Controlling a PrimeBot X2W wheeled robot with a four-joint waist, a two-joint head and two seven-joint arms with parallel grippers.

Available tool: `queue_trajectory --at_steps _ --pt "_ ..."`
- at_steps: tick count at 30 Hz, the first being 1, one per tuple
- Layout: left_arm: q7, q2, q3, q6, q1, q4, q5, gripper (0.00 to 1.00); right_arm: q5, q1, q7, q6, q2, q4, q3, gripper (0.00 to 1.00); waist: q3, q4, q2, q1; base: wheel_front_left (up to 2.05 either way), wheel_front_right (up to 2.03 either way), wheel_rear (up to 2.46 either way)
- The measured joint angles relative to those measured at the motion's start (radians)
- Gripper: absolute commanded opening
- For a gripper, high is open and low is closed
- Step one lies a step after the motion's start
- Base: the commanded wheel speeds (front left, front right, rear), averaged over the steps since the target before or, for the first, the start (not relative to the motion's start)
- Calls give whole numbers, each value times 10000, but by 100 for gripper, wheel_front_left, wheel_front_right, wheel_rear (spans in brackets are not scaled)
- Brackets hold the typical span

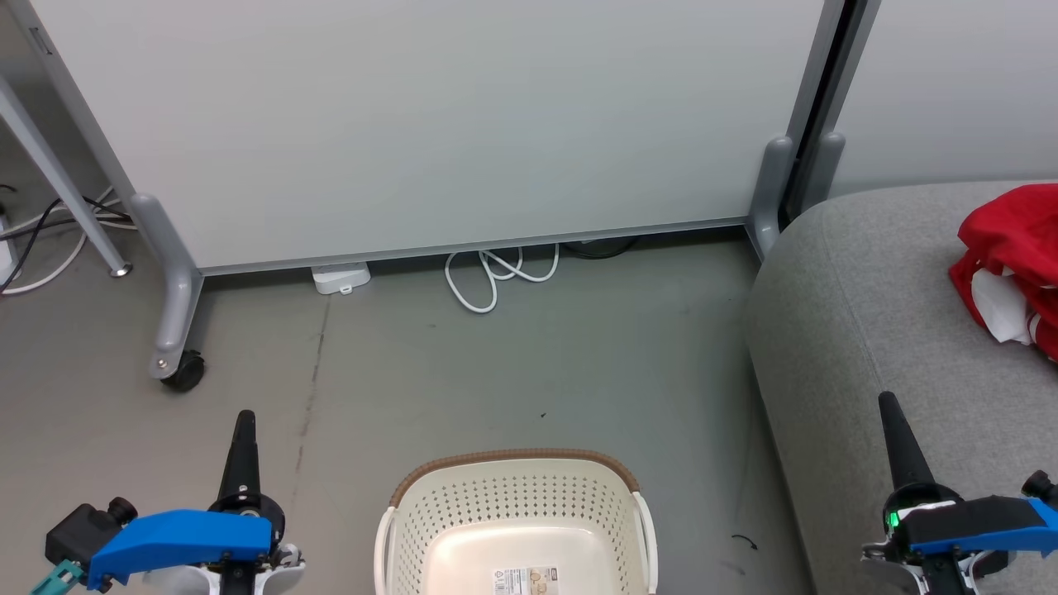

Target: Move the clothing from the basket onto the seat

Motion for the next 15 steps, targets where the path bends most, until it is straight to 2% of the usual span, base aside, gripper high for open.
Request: queue_trajectory --at_steps 15 --pt "395 -2 217 -29 -152 -31 -1519 0 1528 -137 366 0 13 59 -44 0 12 -79 0 0 0 0 0"
